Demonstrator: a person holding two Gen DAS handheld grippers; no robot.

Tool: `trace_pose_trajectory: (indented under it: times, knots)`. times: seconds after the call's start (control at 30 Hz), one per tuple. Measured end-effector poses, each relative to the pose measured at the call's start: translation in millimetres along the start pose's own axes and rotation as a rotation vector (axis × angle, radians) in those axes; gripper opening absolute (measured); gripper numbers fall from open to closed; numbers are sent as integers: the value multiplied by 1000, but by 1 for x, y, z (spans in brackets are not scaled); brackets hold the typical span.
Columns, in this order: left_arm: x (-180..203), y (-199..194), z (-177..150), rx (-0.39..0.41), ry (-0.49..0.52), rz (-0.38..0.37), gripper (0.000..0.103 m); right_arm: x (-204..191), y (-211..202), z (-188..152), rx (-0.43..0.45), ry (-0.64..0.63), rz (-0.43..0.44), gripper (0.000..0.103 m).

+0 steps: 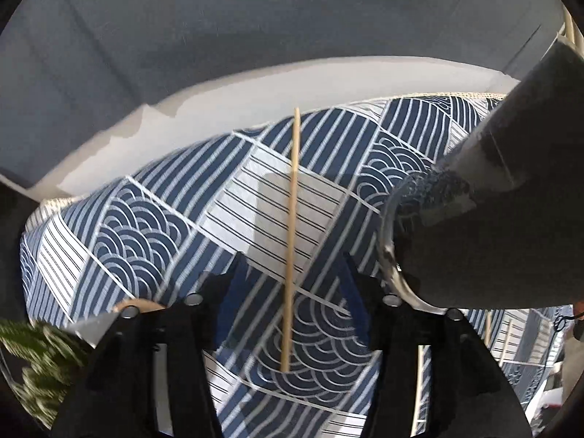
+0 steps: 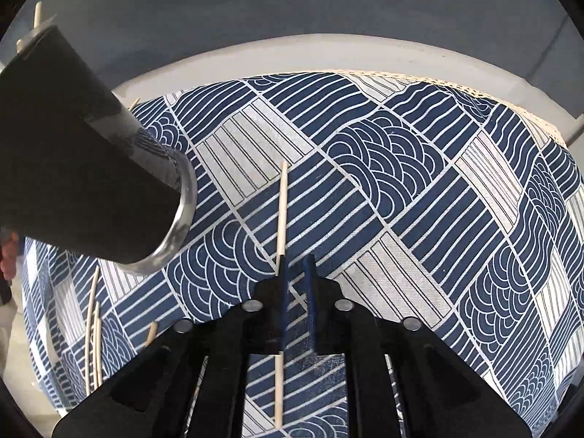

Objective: Organize utensils
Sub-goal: 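Carry the left tool's stick over the black cup while the right tool brings its stick there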

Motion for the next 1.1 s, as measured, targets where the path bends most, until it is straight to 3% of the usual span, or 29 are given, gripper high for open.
trace_pose_trajectory:
  times: [0.03, 0.2, 0.27, 0.37, 0.43, 0.47, 0.5, 0.53, 0.63, 0.77, 0.97, 1.1]
  knots:
    - [-2, 2, 2, -4, 3, 1, 62, -2, 2, 0, -5, 3, 2, 44]
    - [-5, 17, 7, -36, 24, 6, 63, -16, 11, 0, -16, -35, -92, 44]
    - [-2, 21, 9, -32, 69, 40, 64, -19, 12, 0, -3, -53, -105, 42]
    - [-5, 21, 11, -20, 48, 47, 59, -16, 12, 0, 16, -49, -102, 29]
    - [-7, 20, 13, -11, 26, 49, 35, -10, 11, 1, 13, -42, -109, 5]
    - [-7, 19, 14, -11, 28, 51, 25, -4, 10, 1, 5, -36, -115, 5]
    - [-5, 20, 14, -17, 30, 42, 7, 0, 10, 3, -3, -33, -116, 5]
    - [-2, 21, 14, -27, 34, 34, 5, 4, 9, 2, -6, -34, -127, 5]
    - [2, 22, 14, -33, 38, 68, 5, 17, 7, 3, -14, -14, -110, 5]
    - [6, 19, 5, -44, -21, 41, 5, 37, 2, -1, -7, 15, -77, 5]
    - [7, 11, -12, -57, -80, 67, 5, 41, -14, 0, 30, -31, -48, 5]
    - [10, -10, -17, -25, -122, 87, 5, 34, -34, 6, 64, -55, -21, 5]
Point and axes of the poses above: each gripper's, at about its wrist camera, not at the fingertips, and y roughly the way its jaws point, x to its right, z to its top, the point moved 7 cm from there along y, roughly the way its jaws point, and after that the axes turned 3 degrees about -z, right-handed, at the moved point
